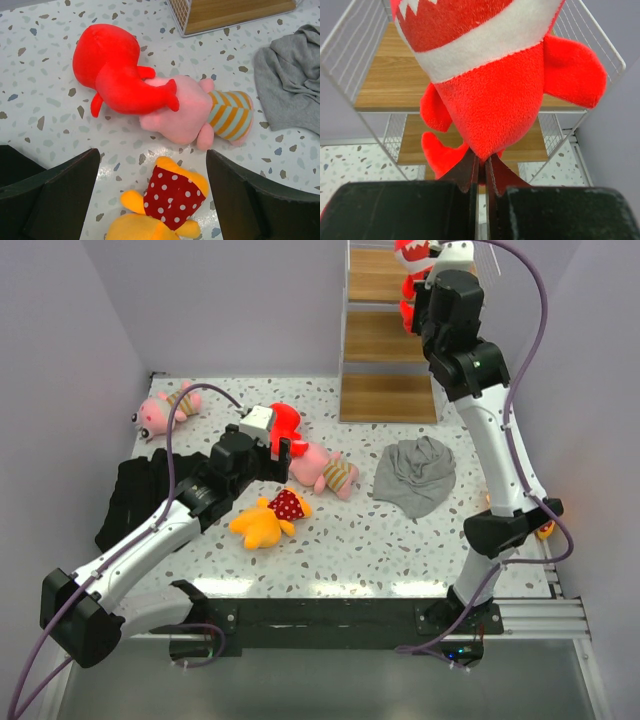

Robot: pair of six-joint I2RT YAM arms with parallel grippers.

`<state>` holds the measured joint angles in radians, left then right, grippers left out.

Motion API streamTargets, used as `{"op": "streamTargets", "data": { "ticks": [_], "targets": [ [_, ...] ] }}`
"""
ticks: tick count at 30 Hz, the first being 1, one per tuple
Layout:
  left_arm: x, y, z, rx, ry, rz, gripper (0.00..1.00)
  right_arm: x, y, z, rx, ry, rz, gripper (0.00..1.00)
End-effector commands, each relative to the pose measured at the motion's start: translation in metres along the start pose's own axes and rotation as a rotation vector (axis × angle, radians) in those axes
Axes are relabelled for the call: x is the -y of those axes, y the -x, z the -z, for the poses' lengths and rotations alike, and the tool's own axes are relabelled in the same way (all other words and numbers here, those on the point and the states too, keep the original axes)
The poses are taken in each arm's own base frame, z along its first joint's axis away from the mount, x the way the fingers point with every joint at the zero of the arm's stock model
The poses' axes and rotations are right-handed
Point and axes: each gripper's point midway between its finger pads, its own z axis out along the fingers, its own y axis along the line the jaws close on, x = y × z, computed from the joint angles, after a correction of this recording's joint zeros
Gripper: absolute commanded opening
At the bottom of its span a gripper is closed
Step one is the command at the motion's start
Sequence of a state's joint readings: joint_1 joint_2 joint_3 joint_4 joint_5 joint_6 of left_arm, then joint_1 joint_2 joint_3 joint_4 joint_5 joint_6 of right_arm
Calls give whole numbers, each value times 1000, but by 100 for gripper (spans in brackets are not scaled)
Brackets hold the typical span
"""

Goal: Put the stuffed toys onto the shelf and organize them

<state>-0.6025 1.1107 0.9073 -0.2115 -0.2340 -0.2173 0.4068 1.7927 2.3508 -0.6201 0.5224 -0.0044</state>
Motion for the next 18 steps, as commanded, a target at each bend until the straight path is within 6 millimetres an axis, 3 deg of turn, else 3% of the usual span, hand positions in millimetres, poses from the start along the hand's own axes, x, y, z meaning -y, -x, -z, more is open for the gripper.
{"op": "streamTargets", "data": {
  "ticks": [1,4,9,11,13,18],
  "targets": [
    [7,25,3,61,-31,16,92,11,35,-14,124,12,-37,0],
    [7,24,2,56,-31,15,92,18,36,-27,135,20,-47,0],
    [7,23,2,55,-30,14,92,30,18,-54,108,-1,-39,1],
    [7,24,3,56,-31,15,92,34,15,-62,107,-4,-42,7],
    [8,24,3,55,-34,16,92,37,15,-67,111,-8,-51,22],
    [10,22,1,49,-46,16,92,41,20,-70,130,-8,-59,35]
  ]
}}
